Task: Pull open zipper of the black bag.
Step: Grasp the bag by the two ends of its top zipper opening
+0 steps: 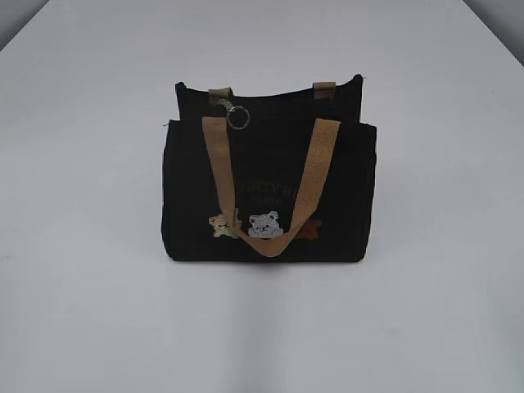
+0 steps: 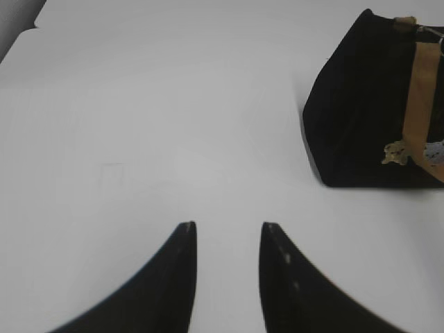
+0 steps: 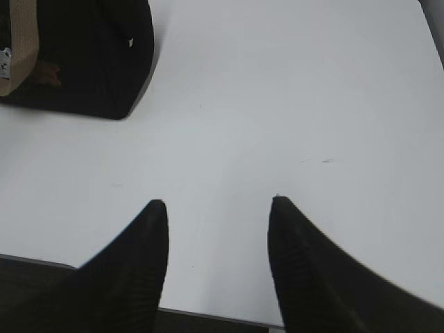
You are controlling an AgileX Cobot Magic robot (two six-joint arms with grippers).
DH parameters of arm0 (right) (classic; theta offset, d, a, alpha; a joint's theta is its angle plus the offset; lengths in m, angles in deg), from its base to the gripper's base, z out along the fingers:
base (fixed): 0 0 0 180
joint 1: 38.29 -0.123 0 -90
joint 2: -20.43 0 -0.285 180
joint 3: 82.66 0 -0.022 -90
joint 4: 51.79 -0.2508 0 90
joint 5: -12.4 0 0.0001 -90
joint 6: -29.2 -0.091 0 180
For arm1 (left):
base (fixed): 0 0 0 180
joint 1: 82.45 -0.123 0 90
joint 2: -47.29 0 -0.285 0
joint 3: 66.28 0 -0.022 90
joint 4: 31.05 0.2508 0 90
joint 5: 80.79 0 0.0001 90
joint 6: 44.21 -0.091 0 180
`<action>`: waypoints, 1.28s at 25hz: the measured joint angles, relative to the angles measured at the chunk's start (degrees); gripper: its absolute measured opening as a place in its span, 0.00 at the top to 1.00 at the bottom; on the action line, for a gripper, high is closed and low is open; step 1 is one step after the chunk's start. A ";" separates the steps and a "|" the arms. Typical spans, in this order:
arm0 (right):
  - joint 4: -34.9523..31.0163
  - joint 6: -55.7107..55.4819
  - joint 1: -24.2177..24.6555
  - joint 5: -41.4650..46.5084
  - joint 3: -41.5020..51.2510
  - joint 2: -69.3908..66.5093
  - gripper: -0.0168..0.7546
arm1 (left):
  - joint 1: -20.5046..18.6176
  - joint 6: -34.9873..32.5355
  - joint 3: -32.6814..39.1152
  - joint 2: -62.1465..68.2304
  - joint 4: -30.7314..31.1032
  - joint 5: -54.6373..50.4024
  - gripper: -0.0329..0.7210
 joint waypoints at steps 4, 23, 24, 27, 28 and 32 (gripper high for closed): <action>0.00 0.00 0.00 0.00 0.00 0.00 0.50 | 0.00 -4.54 -0.76 5.37 -5.81 3.09 0.64; -0.17 0.00 0.00 0.00 0.00 0.00 0.50 | 0.33 -85.61 -3.39 69.95 -66.62 34.10 0.49; -0.17 0.00 0.00 0.00 0.00 0.00 0.50 | 0.33 -88.52 -3.39 71.18 -69.10 34.02 0.49; -0.17 0.00 0.00 0.00 0.00 0.00 0.50 | 0.33 -97.60 -3.39 73.64 -75.92 32.37 0.48; -0.17 0.00 0.00 0.00 0.00 0.00 0.50 | 0.33 -100.94 -3.39 74.17 -78.16 31.58 0.47; -0.17 -0.31 0.00 0.00 0.00 0.00 0.50 | 0.33 -111.52 -3.45 76.30 -86.92 28.33 0.43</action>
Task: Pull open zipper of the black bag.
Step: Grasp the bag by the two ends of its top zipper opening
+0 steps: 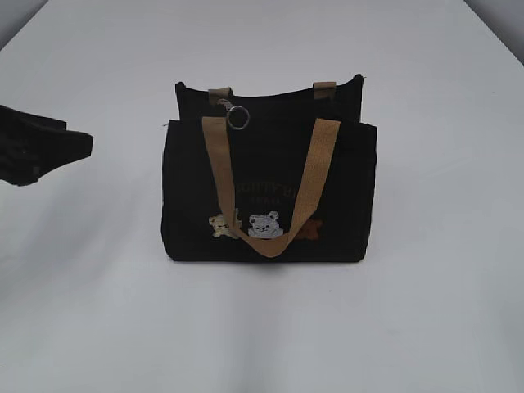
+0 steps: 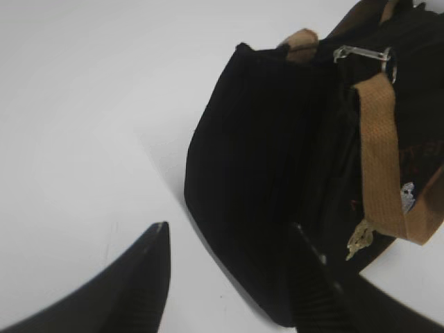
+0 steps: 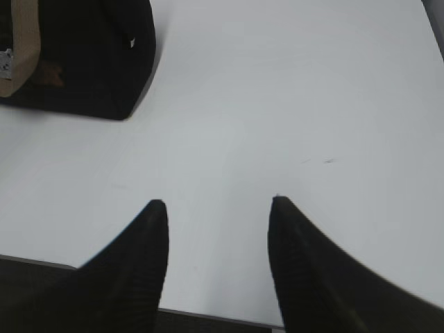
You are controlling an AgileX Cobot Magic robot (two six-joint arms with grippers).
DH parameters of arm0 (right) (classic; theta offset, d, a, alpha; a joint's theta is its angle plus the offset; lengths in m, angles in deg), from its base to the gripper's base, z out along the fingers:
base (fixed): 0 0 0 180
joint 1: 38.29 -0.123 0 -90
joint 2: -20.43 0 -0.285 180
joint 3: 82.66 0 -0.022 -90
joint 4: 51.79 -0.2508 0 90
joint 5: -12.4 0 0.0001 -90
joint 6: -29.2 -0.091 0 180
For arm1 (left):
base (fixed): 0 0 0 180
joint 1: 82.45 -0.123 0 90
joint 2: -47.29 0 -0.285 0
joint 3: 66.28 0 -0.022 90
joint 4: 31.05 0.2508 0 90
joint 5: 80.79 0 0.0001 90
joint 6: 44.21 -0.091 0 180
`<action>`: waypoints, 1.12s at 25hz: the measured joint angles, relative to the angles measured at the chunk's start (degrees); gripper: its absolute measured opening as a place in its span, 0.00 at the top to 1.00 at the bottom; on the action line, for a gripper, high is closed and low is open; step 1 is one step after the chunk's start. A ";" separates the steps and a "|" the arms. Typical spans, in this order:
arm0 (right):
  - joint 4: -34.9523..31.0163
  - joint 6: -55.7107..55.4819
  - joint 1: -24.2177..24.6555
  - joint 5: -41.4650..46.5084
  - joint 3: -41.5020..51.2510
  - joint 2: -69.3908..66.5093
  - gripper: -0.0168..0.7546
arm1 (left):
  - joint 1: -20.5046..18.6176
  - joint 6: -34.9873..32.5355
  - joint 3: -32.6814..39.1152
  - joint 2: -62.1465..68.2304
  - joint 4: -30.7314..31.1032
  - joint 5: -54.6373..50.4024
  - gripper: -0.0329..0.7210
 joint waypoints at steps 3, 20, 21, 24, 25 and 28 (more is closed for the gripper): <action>0.00 -0.82 0.00 0.00 0.00 0.00 0.50 | 0.13 -7.21 -0.05 2.36 -3.00 -3.41 0.41; -7.01 5.08 0.00 0.00 0.00 -0.74 0.50 | 13.56 -21.35 -12.83 25.18 -3.99 -2.81 0.43; -10.05 7.96 0.00 0.00 0.00 -2.41 0.50 | 13.92 -20.85 -13.77 26.05 -4.25 -2.53 0.47; -20.88 17.58 0.00 -2.56 -0.38 -10.99 0.50 | 14.72 -20.51 -14.87 26.95 -4.67 -2.16 0.75; -25.66 20.97 0.00 -4.90 -0.65 -14.08 0.50 | 14.84 -20.45 -14.87 26.95 -4.67 -2.22 0.84; -39.81 34.65 0.00 -12.73 -2.40 -26.33 0.51 | 14.97 -20.18 -14.87 26.99 -4.67 -2.61 0.95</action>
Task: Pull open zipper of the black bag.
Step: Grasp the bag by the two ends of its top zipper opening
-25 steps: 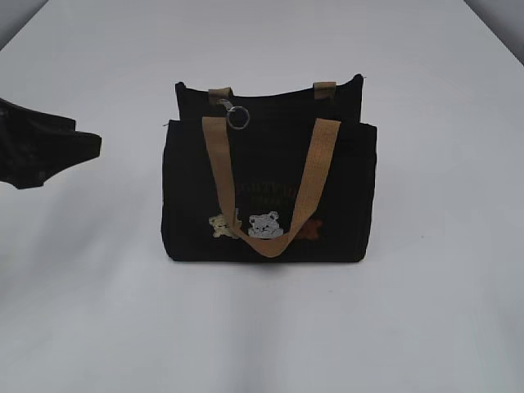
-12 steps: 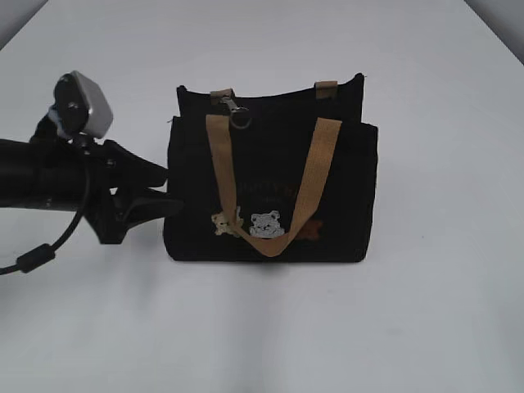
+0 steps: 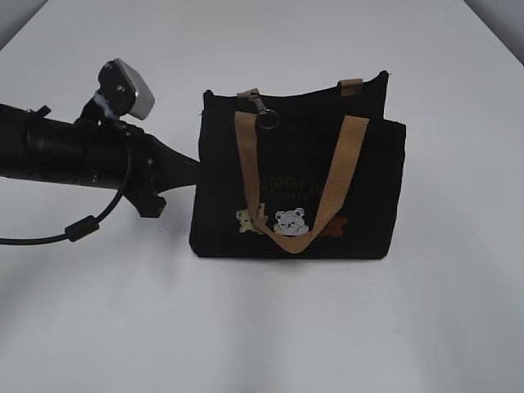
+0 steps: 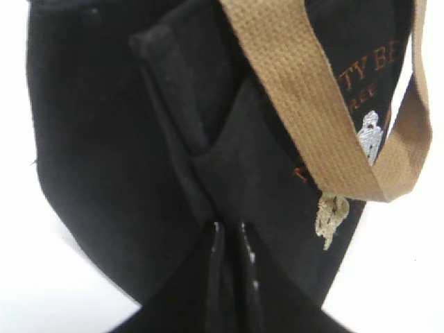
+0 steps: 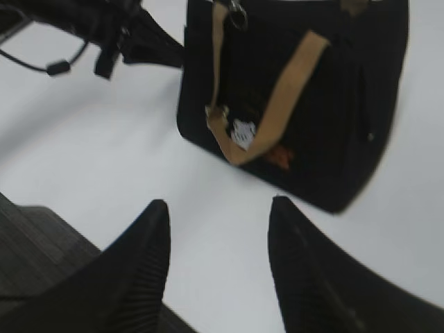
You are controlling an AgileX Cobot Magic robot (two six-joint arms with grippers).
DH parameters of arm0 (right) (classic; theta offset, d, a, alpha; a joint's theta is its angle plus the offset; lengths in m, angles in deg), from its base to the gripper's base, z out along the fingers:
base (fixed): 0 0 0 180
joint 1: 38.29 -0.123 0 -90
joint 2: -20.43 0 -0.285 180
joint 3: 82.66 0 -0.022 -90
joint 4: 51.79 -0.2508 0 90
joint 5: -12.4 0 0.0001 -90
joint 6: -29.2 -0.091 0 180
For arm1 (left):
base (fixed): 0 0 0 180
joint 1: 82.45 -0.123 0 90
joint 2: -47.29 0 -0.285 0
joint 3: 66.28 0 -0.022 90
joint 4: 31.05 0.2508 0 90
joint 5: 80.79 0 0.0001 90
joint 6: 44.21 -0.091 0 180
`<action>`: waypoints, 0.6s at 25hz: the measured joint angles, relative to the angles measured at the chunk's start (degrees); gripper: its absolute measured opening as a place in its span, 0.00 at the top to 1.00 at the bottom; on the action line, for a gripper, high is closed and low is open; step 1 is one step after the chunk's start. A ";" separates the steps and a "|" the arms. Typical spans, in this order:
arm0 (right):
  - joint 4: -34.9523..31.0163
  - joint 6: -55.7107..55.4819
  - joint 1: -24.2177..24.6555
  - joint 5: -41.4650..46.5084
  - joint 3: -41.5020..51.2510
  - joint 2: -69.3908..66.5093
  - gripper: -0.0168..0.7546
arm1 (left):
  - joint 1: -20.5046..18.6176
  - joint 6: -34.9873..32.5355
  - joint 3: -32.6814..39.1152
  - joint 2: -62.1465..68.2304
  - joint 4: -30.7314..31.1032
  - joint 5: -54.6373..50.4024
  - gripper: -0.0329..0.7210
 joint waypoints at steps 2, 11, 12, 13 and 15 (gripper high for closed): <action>-7.34 7.77 0.00 -2.59 -2.14 -7.87 0.51 | 0.02 0.13 0.00 0.00 0.00 0.00 0.96; -14.71 21.23 0.00 -3.59 -12.85 -35.56 0.52 | 0.02 12.02 0.06 -0.57 0.93 0.13 0.54; -14.78 22.35 0.00 -3.47 -13.47 -37.44 0.52 | 0.02 12.92 0.06 -1.07 1.15 -0.31 0.44; -14.80 23.16 -0.09 -3.47 -14.09 -39.17 0.52 | 0.07 13.54 -0.02 -1.53 1.08 -1.06 0.36; -14.80 24.62 -1.30 -3.86 -15.25 -41.87 0.52 | 0.13 14.19 -0.85 -1.79 1.08 -1.26 0.28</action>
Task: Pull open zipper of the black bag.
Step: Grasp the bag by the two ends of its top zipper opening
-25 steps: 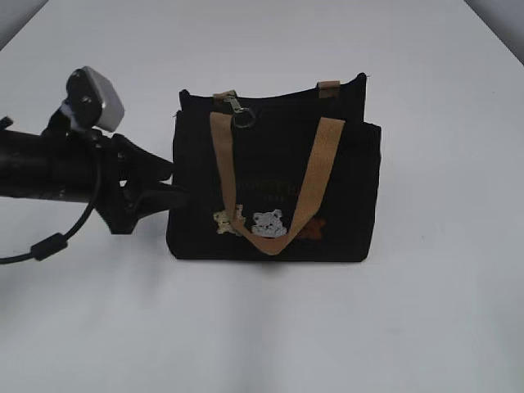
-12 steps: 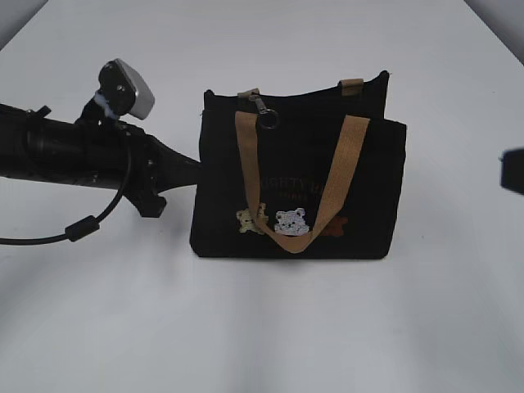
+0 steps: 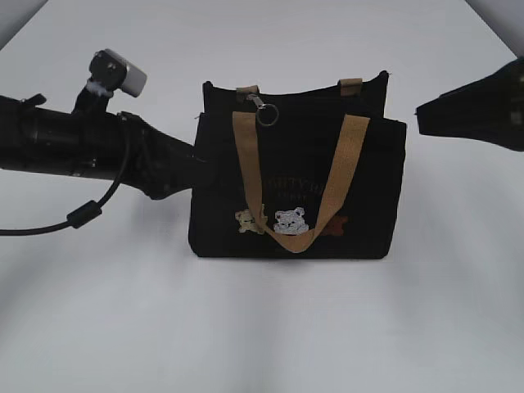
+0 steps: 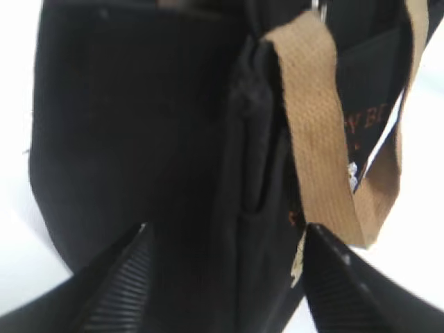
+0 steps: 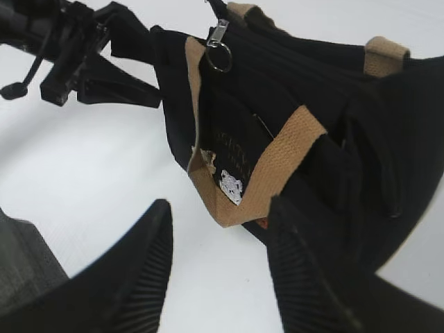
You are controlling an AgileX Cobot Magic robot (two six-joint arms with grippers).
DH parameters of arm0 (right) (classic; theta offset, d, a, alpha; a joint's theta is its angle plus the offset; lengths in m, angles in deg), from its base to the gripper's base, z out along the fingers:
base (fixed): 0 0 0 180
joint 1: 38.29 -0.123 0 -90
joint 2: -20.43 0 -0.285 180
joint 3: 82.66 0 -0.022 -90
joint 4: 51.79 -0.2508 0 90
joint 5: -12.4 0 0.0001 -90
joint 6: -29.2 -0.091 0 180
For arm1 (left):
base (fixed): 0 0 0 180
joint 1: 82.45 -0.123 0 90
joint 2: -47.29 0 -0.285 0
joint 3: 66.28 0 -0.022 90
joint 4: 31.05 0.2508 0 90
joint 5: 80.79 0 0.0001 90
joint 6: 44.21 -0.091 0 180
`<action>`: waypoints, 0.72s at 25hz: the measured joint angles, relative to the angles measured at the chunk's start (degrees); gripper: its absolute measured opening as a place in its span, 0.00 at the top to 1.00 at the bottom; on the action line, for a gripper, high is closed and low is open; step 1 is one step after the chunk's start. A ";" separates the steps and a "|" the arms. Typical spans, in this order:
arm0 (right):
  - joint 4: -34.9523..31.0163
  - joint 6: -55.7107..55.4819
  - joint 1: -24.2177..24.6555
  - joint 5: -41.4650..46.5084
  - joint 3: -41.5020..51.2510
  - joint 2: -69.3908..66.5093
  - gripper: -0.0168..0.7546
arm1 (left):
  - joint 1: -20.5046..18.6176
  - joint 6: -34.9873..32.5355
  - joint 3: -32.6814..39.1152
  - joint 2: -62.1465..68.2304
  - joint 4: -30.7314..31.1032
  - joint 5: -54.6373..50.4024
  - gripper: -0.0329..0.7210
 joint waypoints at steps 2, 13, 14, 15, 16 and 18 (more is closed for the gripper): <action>-0.07 2.09 -3.00 -0.88 -1.08 -2.52 0.52 | 0.13 0.26 -1.93 0.44 0.00 0.43 0.26; 0.89 5.68 -22.66 -15.57 -18.98 -21.31 0.52 | 2.47 0.49 -5.88 2.44 4.29 -3.11 0.87; 2.65 6.36 -22.73 -15.45 -20.92 -23.68 0.52 | 2.47 0.49 -5.93 2.44 4.36 -3.11 0.87; 4.40 7.08 -22.73 -15.17 -22.37 -25.91 0.52 | 2.47 0.49 -5.93 2.44 4.36 -3.11 0.87; 6.79 7.68 -22.73 -14.83 -23.75 -27.86 0.52 | 2.47 0.49 -5.93 2.44 4.41 -3.11 0.87; 11.38 8.41 -22.73 -14.42 -25.17 -30.40 0.52 | 2.42 0.49 -5.93 2.44 4.41 -3.11 0.87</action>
